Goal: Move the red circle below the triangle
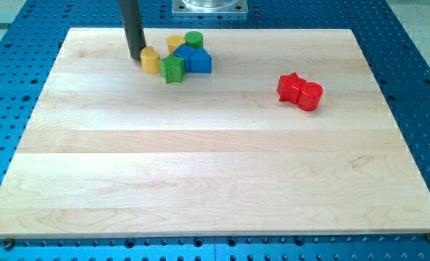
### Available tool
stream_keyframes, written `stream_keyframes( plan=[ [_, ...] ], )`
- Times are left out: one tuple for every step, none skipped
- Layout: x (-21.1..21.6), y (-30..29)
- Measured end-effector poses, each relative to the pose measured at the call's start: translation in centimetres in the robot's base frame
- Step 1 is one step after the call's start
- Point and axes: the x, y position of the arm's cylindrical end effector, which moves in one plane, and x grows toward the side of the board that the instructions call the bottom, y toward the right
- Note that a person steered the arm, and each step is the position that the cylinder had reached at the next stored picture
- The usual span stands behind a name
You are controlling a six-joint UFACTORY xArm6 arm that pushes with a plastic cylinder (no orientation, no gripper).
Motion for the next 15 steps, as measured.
stream_keyframes(
  plan=[
    [0.2,1.9],
    [3.8,-0.2],
    [6.3,1.6],
    [6.3,2.9],
    [7.0,3.8],
    [10.4,5.9],
    [13.7,17.5],
    [16.3,31.1],
    [15.9,34.3],
    [13.4,29.9],
    [13.4,16.8],
    [15.0,20.5],
    [13.1,20.6],
    [9.9,11.1],
    [9.5,9.1]
  ],
)
